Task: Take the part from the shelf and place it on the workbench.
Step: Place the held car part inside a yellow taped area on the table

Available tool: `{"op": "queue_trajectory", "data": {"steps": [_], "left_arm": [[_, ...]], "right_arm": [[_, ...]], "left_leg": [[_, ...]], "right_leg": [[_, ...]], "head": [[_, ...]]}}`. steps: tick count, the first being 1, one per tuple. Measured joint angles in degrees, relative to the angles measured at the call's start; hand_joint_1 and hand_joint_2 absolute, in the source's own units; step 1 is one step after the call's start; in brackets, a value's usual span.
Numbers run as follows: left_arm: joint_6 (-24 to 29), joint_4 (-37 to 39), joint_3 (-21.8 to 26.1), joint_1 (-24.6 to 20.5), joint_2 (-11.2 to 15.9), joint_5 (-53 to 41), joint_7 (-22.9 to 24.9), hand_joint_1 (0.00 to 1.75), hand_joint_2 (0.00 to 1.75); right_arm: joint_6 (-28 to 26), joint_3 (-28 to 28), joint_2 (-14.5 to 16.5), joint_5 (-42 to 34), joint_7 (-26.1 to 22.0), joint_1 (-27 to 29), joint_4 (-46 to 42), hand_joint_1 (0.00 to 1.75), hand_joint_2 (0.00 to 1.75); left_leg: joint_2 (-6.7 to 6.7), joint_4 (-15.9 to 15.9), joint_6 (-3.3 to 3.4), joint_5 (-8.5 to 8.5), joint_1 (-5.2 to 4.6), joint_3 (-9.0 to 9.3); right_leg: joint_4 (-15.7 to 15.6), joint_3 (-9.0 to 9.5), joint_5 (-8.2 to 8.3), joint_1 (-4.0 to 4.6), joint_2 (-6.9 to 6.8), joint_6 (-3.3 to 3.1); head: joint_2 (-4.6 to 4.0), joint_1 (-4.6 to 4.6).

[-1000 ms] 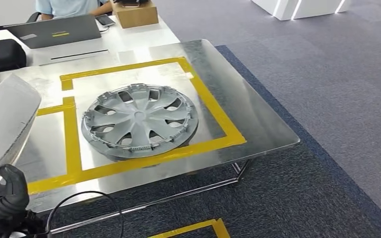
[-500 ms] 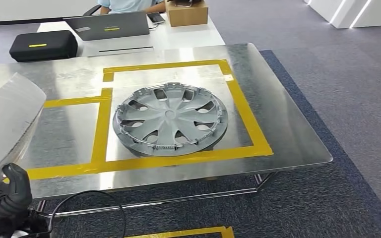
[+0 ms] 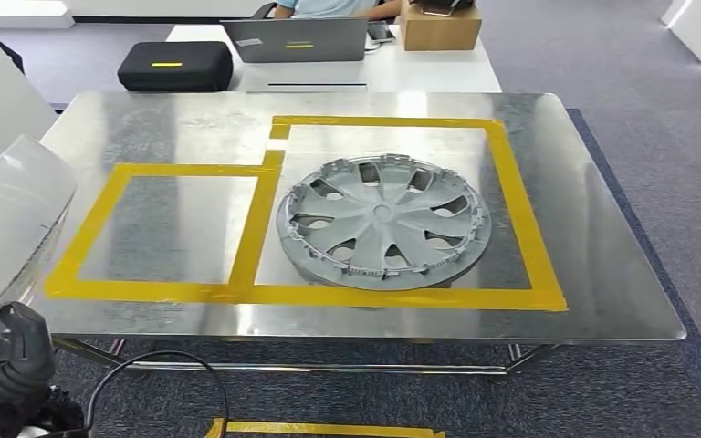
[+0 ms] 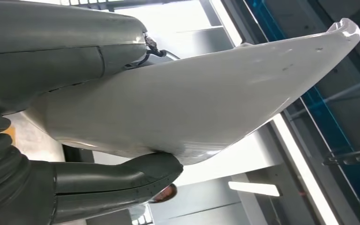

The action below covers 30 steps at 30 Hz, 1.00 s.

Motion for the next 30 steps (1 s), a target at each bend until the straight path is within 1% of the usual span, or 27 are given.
{"op": "queue_trajectory", "data": {"steps": [1, 2, 3, 4, 5, 6, 7, 8, 9, 10, 11, 12, 14, 15, 16, 17, 18, 19, 20, 21, 22, 23, 24, 25, 26, 27, 30], "left_arm": [[0.01, -0.01, 0.02, -0.04, -0.01, -0.01, 0.0, 1.75, 1.75], [0.01, -0.01, 0.04, -0.07, -0.02, -0.03, 0.0, 1.75, 1.75], [0.01, -0.01, 0.07, -0.11, -0.02, -0.03, 0.0, 1.75, 1.75], [-0.01, -0.01, 0.09, -0.12, -0.02, -0.03, 0.0, 1.75, 1.75], [-0.02, -0.01, 0.09, -0.09, -0.03, -0.03, 0.0, 1.75, 1.75], [-0.03, -0.01, 0.09, -0.08, -0.03, -0.02, 0.0, 1.75, 1.75], [-0.04, -0.01, 0.09, -0.08, -0.03, -0.02, 0.0, 1.75, 1.75], [-0.04, -0.01, 0.09, -0.08, -0.03, -0.02, 0.0, 1.75, 1.75], [-0.04, -0.01, 0.09, -0.08, -0.03, -0.03, 0.0, 1.75, 1.75], [-0.05, -0.01, 0.09, -0.09, -0.03, -0.03, 0.0, 1.75, 1.75], [-0.05, -0.01, 0.09, -0.09, -0.03, -0.03, 0.0, 1.75, 1.75], [-0.06, -0.01, 0.09, -0.06, -0.03, -0.03, 0.0, 1.75, 1.75], [-0.06, -0.01, 0.08, 0.03, -0.02, -0.02, 0.0, 1.75, 1.75], [-0.05, -0.01, 0.07, 0.04, -0.02, -0.03, 0.0, 1.75, 1.75], [-0.05, -0.01, 0.05, -0.01, -0.01, -0.03, 0.0, 1.75, 1.75], [-0.04, -0.01, 0.03, -0.06, 0.0, -0.03, 0.0, 1.75, 1.75], [-0.03, -0.01, 0.02, -0.1, 0.01, -0.03, 0.0, 1.75, 1.75], [-0.03, -0.01, 0.02, -0.11, 0.02, -0.03, 0.0, 1.75, 1.75], [-0.03, -0.01, 0.02, -0.09, 0.02, -0.01, 0.0, 1.75, 1.75], [-0.04, -0.01, 0.02, -0.08, 0.02, 0.01, 0.0, 1.75, 1.75], [-0.04, -0.01, 0.02, -0.08, 0.02, 0.03, 0.0, 1.75, 1.75], [-0.04, -0.01, 0.02, -0.08, 0.02, 0.04, 0.0, 1.75, 1.75], [-0.04, -0.01, 0.02, -0.08, 0.02, 0.03, 0.0, 1.75, 1.75], [-0.04, -0.01, 0.02, -0.1, 0.02, 0.03, 0.0, 1.75, 1.75], [-0.04, -0.01, 0.02, -0.11, 0.01, 0.01, 0.0, 1.75, 1.75], [-0.04, -0.01, 0.02, -0.11, 0.01, 0.01, 0.0, 1.75, 1.75], [-0.04, -0.01, 0.05, -0.04, 0.02, 0.02, 0.0, 1.75, 1.75]], "right_arm": [[-0.01, -0.01, 0.0, 0.0, -0.01, -0.08, 0.0, 0.0, 1.75], [0.0, -0.01, 0.0, 0.0, -0.01, -0.12, 0.0, 0.0, 1.75], [0.01, -0.01, 0.0, 0.0, -0.02, -0.1, 0.0, 0.0, 1.75], [0.01, -0.01, 0.0, 0.0, 0.0, -0.03, 0.0, 0.0, 1.75], [0.02, -0.01, 0.0, 0.0, 0.01, 0.08, 0.0, 0.0, 1.75], [0.02, -0.01, 0.0, 0.0, 0.02, 0.19, 0.0, 0.0, 1.75], [0.02, 0.0, 0.0, 0.0, 0.03, 0.28, 0.0, 0.0, 1.75], [0.02, 0.0, 0.0, 0.0, 0.03, 0.32, 0.0, 0.0, 1.75], [0.02, 0.0, 0.0, 0.0, 0.03, 0.34, 0.0, 0.0, 1.75], [0.02, 0.0, 0.0, 0.0, 0.03, 0.3, 0.0, 0.0, 1.75], [0.02, 0.0, 0.0, 0.0, 0.03, 0.24, 0.0, 0.0, 1.75], [0.02, 0.0, 0.0, 0.0, 0.03, 0.16, 0.0, 0.0, 1.75], [0.02, 0.0, 0.01, 0.0, 0.03, 0.01, -0.01, 0.0, 1.75], [-0.01, -0.01, 0.01, -0.01, 0.02, -0.03, -0.01, 0.0, 1.75], [-0.03, -0.01, 0.01, -0.01, 0.01, -0.03, -0.01, 0.0, 1.75], [-0.04, -0.02, 0.01, -0.01, -0.01, 0.01, -0.01, 0.0, 1.75], [-0.06, -0.02, 0.01, -0.02, -0.02, 0.1, 0.0, 0.0, 1.75], [-0.04, -0.02, 0.01, -0.02, -0.01, 0.21, 0.0, 0.0, 1.75], [-0.04, -0.02, 0.02, -0.02, -0.01, 0.31, 0.0, 0.0, 1.75], [-0.03, -0.02, 0.02, -0.02, 0.0, 0.37, 0.0, 0.0, 1.75], [-0.02, -0.02, 0.02, -0.02, 0.01, 0.39, 0.0, 0.0, 1.75], [-0.02, -0.02, 0.02, -0.02, 0.01, 0.36, 0.0, 0.0, 1.75], [-0.01, -0.02, 0.02, -0.02, 0.01, 0.33, 0.0, 0.0, 1.75], [-0.01, -0.02, 0.02, -0.02, 0.0, 0.29, 0.0, 0.0, 1.75], [-0.01, -0.02, 0.02, -0.02, -0.01, 0.25, 0.0, 0.0, 1.75], [-0.01, -0.02, 0.02, -0.02, -0.01, 0.23, 0.0, 0.0, 1.75], [-0.03, -0.02, 0.0, -0.02, 0.02, 0.22, 0.0, 0.0, 1.75]], "left_leg": [[-0.63, -0.21, 0.31, 0.15, 0.2, 0.08], [-1.18, -0.33, 0.56, 0.26, 0.37, 0.17], [-1.79, -0.32, 0.7, 0.28, 0.4, 0.12], [-2.49, -0.3, 0.79, 0.28, 0.4, 0.08], [-3.24, -0.27, 0.84, 0.27, 0.39, 0.09], [-4.05, -0.23, 0.85, 0.26, 0.39, 0.13], [-4.88, -0.19, 0.81, 0.23, 0.4, 0.2], [-5.64, -0.13, 0.73, 0.17, 0.42, 0.3], [-6.3, -0.05, 0.58, 0.08, 0.42, 0.37], [-6.92, 0.13, 0.36, -0.04, 0.38, 0.32], [-7.4, 0.25, 0.06, -0.09, 0.38, 0.21], [-7.83, 0.3, -0.28, -0.06, 0.42, 0.06], [-8.42, 0.21, -1.0, 0.07, 0.58, -0.16], [-7.81, 0.58, -1.35, -0.24, 0.6, -0.31], [-6.76, 1.75, -1.68, -1.09, 0.58, -0.8], [-5.45, 4.16, -1.98, -2.56, 0.58, -1.83], [-4.16, 7.68, -2.26, -4.43, 0.6, -3.39], [-3.59, 11.62, -2.47, -6.22, 0.69, -5.21], [-3.36, 14.94, -2.61, -7.39, 0.77, -6.75], [-3.29, 16.57, -2.68, -7.54, 0.84, -7.51], [-3.27, 15.95, -2.67, -6.57, 0.88, -7.18], [-3.24, 13.1, -2.57, -4.7, 0.91, -5.74], [-3.09, 8.96, -2.39, -2.6, 0.9, -3.63], [-2.87, 4.93, -2.16, -1.22, 0.79, -1.58], [-2.69, 1.98, -1.89, -0.43, 0.69, -0.12], [-2.55, 0.38, -1.76, -0.25, 0.64, 0.59], [-2.6, -0.18, -1.7, -0.31, 0.59, 0.66]], "right_leg": [[1.44, -0.65, -1.02, -0.09, 1.46, 0.25], [4.32, -2.1, -2.62, -0.18, 3.28, 0.41], [8.27, -4.06, -4.43, -0.17, 4.75, 0.46], [12.43, -6.3, -5.96, -0.16, 5.37, 0.49], [15.49, -8.15, -6.59, -0.15, 5.59, 0.51], [16.41, -9.07, -5.98, -0.14, 5.66, 0.48], [15.0, -8.9, -4.24, -0.16, 5.79, 0.41], [11.5, -7.69, -1.72, -0.21, 6.16, 0.28], [7.41, -6.08, 0.36, -0.27, 6.99, 0.1], [3.84, -4.6, 1.79, -0.35, 7.82, -0.09], [1.51, -3.51, 2.47, -0.35, 8.45, -0.33], [0.64, -3.01, 2.43, -0.28, 8.77, -0.58], [0.39, -2.66, 2.62, -0.18, 8.12, -1.18], [0.22, -2.54, 2.76, -0.22, 7.74, -1.53], [0.01, -2.41, 2.86, -0.29, 7.31, -1.88], [-0.17, -2.3, 2.92, -0.36, 6.86, -2.19], [-0.22, -2.25, 2.88, -0.32, 6.45, -2.38], [-0.21, -2.25, 2.82, -0.28, 6.02, -2.5], [-0.2, -2.25, 2.77, -0.25, 5.62, -2.54], [-0.19, -2.23, 2.73, -0.24, 5.25, -2.55], [-0.18, -2.17, 2.68, -0.24, 4.98, -2.52], [-0.17, -2.05, 2.61, -0.24, 4.78, -2.44], [-0.17, -1.9, 2.51, -0.24, 4.65, -2.31], [-0.13, -1.8, 2.39, -0.12, 4.56, -2.1], [-0.08, -1.78, 2.3, -0.01, 4.51, -1.86], [0.02, -1.85, 2.16, 0.14, 4.49, -1.85], [0.01, -1.99, 2.09, 0.28, 4.47, -2.12]], "head": [[0.0, 0.14], [0.0, 0.29], [0.0, 0.45], [0.0, 0.51], [0.0, 0.54], [-0.01, 0.55], [-0.01, 0.54], [-0.01, 0.55], [-0.01, 0.54], [0.0, 0.51], [-0.01, 0.51], [0.0, 0.5], [0.0, 0.52], [0.0, 0.44], [0.0, 0.34], [0.0, 0.24], [0.0, 0.13], [0.0, 0.09], [0.0, 0.08], [0.0, 0.09], [0.0, 0.08], [0.0, 0.08], [0.0, 0.09], [0.0, 0.09], [0.0, 0.12], [0.0, 0.16], [0.0, 0.23]]}}
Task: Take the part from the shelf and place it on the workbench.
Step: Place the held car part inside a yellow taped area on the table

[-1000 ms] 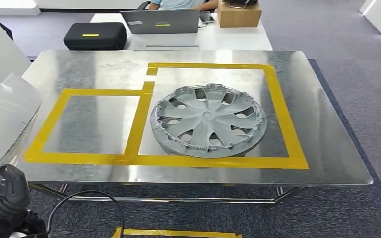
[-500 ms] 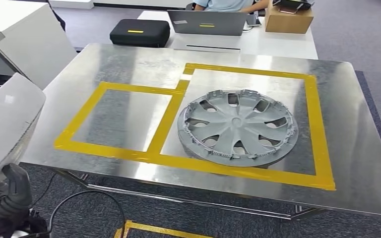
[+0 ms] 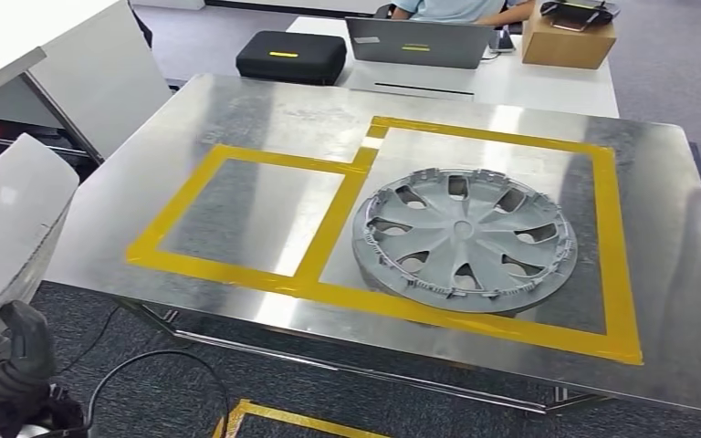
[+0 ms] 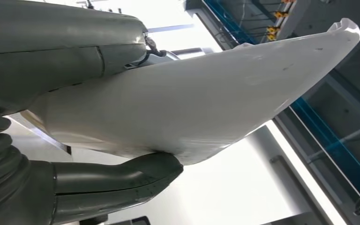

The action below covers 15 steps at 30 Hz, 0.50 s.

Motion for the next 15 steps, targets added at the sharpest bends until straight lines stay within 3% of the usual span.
{"op": "queue_trajectory", "data": {"steps": [9, 15], "left_arm": [[0.0, 0.0, 0.02, -0.01, -0.01, -0.01, 0.0, 1.75, 1.75], [0.0, 0.0, 0.02, -0.01, -0.01, -0.02, 0.0, 1.75, 1.75]], "right_arm": [[0.01, 0.0, 0.0, 0.0, 0.01, -0.05, 0.0, 0.0, 1.75], [0.0, 0.0, 0.0, 0.0, 0.0, -0.06, 0.0, 0.0, 1.75]], "left_leg": [[0.0, 0.11, 0.61, -0.18, -0.3, -0.01], [0.0, 0.13, 0.64, -0.19, -0.28, 0.01]], "right_leg": [[-0.7, 0.33, 0.4, -0.25, 0.06, 1.11], [-0.71, 0.32, 0.4, -0.23, 0.05, 1.23]], "head": [[0.0, -0.04], [0.0, -0.05]]}}
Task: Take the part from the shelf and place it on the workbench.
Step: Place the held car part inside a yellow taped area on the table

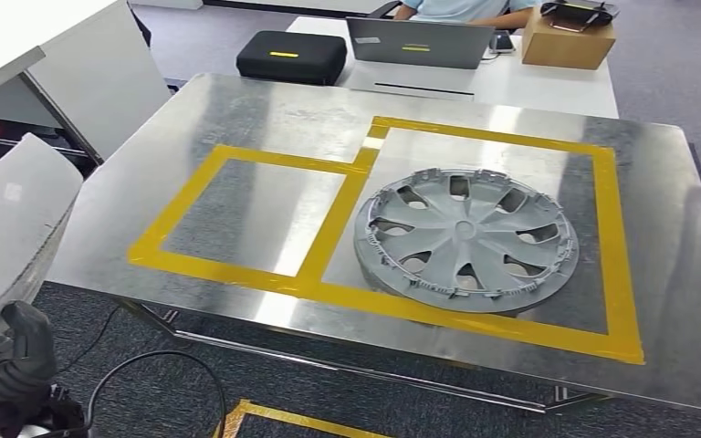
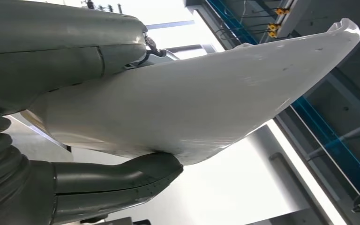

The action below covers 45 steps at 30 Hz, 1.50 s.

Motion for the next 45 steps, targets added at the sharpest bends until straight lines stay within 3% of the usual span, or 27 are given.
{"op": "queue_trajectory", "data": {"steps": [34, 36, 38, 41, 45], "left_arm": [[0.0, 0.0, 0.0, 0.0, -0.02, -0.01, 0.0, 1.75, 1.75], [-0.17, 0.09, 0.26, 0.31, -0.17, -0.79, 0.61, 1.75, 1.75], [-2.53, 0.65, 2.62, 1.94, -0.59, -1.33, 1.21, 1.75, 1.75], [-11.12, 2.0, 11.88, 4.95, -1.78, 0.16, 0.39, 1.75, 1.75], [-15.79, 3.7, 21.04, 5.78, -3.59, -0.88, 0.03, 1.75, 1.75]], "right_arm": [[0.03, 0.0, 0.0, 0.01, 0.0, -0.01, 0.0, 0.0, 1.75], [1.17, 0.02, 0.0, 0.67, -1.59, -0.01, -0.04, 0.0, 1.75], [4.53, 0.09, -0.12, 2.38, -8.64, 0.2, -0.1, 0.0, 1.75], [8.05, 0.28, -0.45, 3.98, -19.84, 0.48, -0.11, 0.0, 1.75], [8.44, 0.46, -0.69, 4.09, -20.85, 0.53, -0.11, 0.0, 1.75]], "left_leg": [[0.0, -0.01, -0.02, 0.01, 0.19, 0.0], [0.0, -0.03, -0.01, 0.01, 0.18, -0.01], [0.05, -0.04, -0.02, -0.02, 0.18, 0.01], [0.2, -0.04, -0.02, -0.04, 0.18, 0.03], [0.07, -0.06, 0.06, -0.11, 0.19, 0.05]], "right_leg": [[0.04, 0.0, -0.06, 0.14, 0.0, -0.02], [0.04, 0.04, -0.06, 0.14, 0.0, -0.02], [0.05, 0.04, -0.08, 0.14, 0.1, -0.02], [0.05, -0.18, -0.12, 0.15, 0.23, -0.03], [0.05, -0.4, -0.32, 0.16, 0.0, -0.05]], "head": [[0.0, -0.02], [0.0, 0.0], [0.0, 0.0], [0.0, -0.01], [-0.01, -0.02]]}}
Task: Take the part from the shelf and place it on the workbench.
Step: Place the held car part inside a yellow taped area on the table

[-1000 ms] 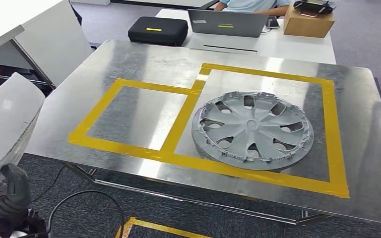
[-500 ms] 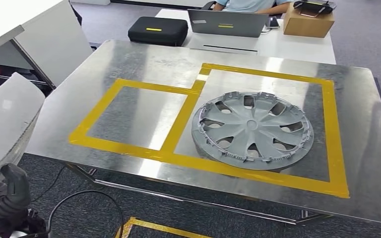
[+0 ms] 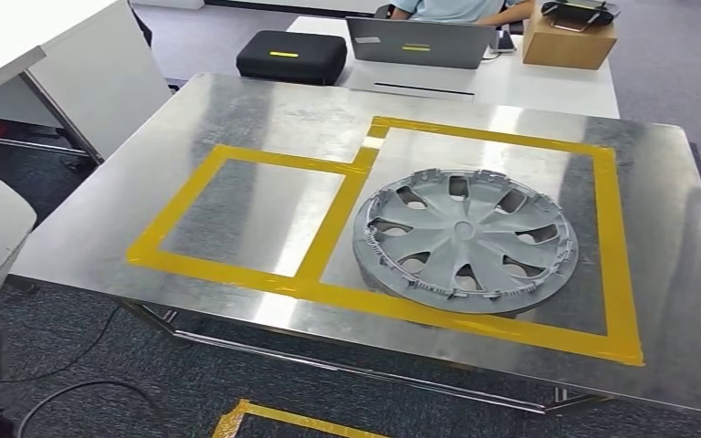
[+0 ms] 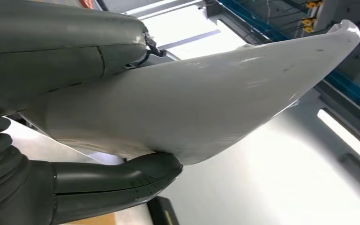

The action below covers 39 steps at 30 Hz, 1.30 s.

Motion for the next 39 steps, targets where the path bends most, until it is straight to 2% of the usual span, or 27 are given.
{"op": "queue_trajectory", "data": {"steps": [4, 9, 13, 19, 25, 28, 35, 39], "left_arm": [[-0.29, 1.83, 3.47, 0.05, -1.41, -0.65, -0.01, 1.75, 1.75], [-0.48, 3.5, 5.36, -0.2, -2.28, -0.5, -0.01, 1.75, 1.75], [-3.5, 6.87, 6.73, -1.81, -2.4, -0.81, 0.93, 1.75, 1.75], [-6.5, 18.05, 8.35, -8.58, 0.18, -3.81, 5.0, 1.75, 1.75], [-7.53, 26.96, 8.89, -13.77, 2.54, -5.27, 6.97, 1.75, 1.75], [-8.14, 33.28, 8.63, -17.93, 3.75, -7.45, 7.86, 1.75, 1.75], [-6.02, 44.76, 4.18, -27.37, 4.76, -13.95, 9.35, 1.75, 1.75], [-5.17, 48.27, 0.72, -31.02, 4.88, -16.56, 10.67, 1.75, 1.75]], "right_arm": [[-0.2, 0.47, -0.28, 0.34, 0.8, -0.01, 0.0, 0.0, 1.75], [-1.0, 0.84, -0.63, 0.68, 1.61, -0.15, 0.0, 0.0, 1.75], [-2.04, 1.18, -0.88, 0.99, 2.82, -0.33, 0.0, 0.0, 1.75], [-2.28, 3.15, -1.21, 3.65, 3.82, -1.19, -0.01, 0.0, 1.75], [-2.32, 5.02, -1.3, 5.26, 4.39, -1.56, -0.02, 0.0, 1.75], [-1.61, 6.18, -1.3, 6.43, 5.25, -2.05, -0.02, 0.0, 1.75], [-0.78, 7.86, -1.56, 7.37, 6.3, -2.63, -0.02, 0.0, 1.75], [-0.24, 8.47, -1.82, 7.8, 6.61, -2.88, -0.02, 0.0, 1.75]], "left_leg": [[0.0, 0.01, 0.02, 0.01, 0.0, 0.0], [0.0, 0.02, 0.03, -0.01, -0.01, 0.0], [0.0, 0.02, 0.04, -0.01, -0.02, 0.0], [-0.02, 0.02, -0.06, 0.08, -0.01, 0.04], [-0.03, 0.02, -0.11, 0.12, 0.01, 0.03], [-0.03, 0.02, -0.11, 0.12, 0.01, 0.02], [-0.06, 0.26, -0.08, 0.1, 0.0, -0.06], [-0.05, 3.24, 0.01, -1.08, -0.03, -1.82]], "right_leg": [[0.02, 0.46, 0.06, 0.0, 0.02, 0.02], [0.02, 0.45, 0.07, -0.01, 0.02, 0.03], [0.01, 0.43, 0.06, -0.02, 0.0, 0.03], [0.06, 0.45, 0.12, 0.01, 0.02, -0.02], [0.09, 0.42, 0.13, 0.02, 0.0, -0.04], [0.09, 0.4, 0.14, 0.02, 0.01, -0.04], [0.3, 0.36, 0.15, 0.0, 0.01, -0.03], [3.26, -1.39, -1.05, -0.02, 0.03, 0.04]], "head": [[0.01, 0.01], [0.01, 0.02], [0.01, 0.01], [0.01, 0.01], [0.0, 0.02], [0.01, 0.01], [0.0, 0.02], [0.01, 0.03]]}}
